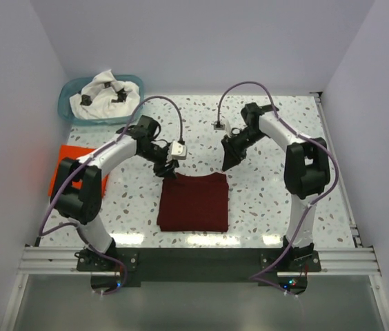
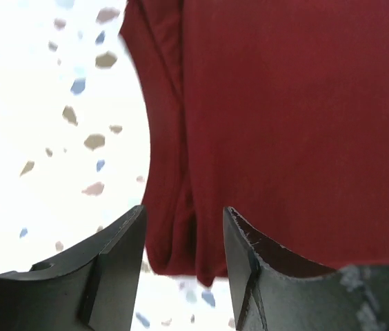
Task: Fold and stack the t-shirts
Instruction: Fold the tshirt
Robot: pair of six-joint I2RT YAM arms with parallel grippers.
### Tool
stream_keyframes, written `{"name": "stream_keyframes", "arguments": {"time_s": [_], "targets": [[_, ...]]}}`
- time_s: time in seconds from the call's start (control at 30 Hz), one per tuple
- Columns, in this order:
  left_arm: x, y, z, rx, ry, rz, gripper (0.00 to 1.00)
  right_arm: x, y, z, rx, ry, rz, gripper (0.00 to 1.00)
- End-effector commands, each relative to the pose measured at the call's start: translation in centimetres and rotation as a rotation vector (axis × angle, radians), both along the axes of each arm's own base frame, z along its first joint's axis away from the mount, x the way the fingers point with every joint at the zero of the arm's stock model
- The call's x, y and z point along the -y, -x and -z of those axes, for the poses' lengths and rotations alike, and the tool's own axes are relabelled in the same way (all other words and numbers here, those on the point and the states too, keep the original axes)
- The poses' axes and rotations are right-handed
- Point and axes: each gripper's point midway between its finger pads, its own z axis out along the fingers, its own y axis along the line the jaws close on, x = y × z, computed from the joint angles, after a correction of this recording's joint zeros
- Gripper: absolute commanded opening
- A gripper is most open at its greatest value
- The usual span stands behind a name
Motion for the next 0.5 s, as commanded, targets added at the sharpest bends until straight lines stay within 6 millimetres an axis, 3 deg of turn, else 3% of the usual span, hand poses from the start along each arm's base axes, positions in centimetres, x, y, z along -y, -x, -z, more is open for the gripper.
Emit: {"name": "stream_keyframes", "arguments": {"time_s": [0.0,0.07,0.1,0.2,0.33,0.47], "targets": [[4.0,-0.7,-1.7,0.032,0.09,0.043,0.53,-2.9,-4.0,-0.7,-0.08,-0.061,0.247,0.28],[5.5,-0.3,-0.8,-0.001,0.086,0.058,0.54,-3.6,-6.2,-0.5,-0.08,-0.055,0.33,0.24],[6.0,-0.3,-0.5,-0.003,0.085,0.065,0.54,-3.8,-6.7,0.5,-0.107,-0.044,0.35,0.23],[7.3,0.0,0.9,-0.028,0.072,0.076,0.54,-4.6,-8.6,0.7,-0.125,-0.04,0.407,0.18],[8.2,0.6,3.0,-0.071,0.045,0.081,0.53,-5.5,-8.9,2.0,-0.159,-0.035,0.41,0.14],[8.4,1.1,3.6,-0.077,0.031,0.101,0.46,-5.9,-8.6,2.7,-0.157,-0.029,0.399,0.13]]}}
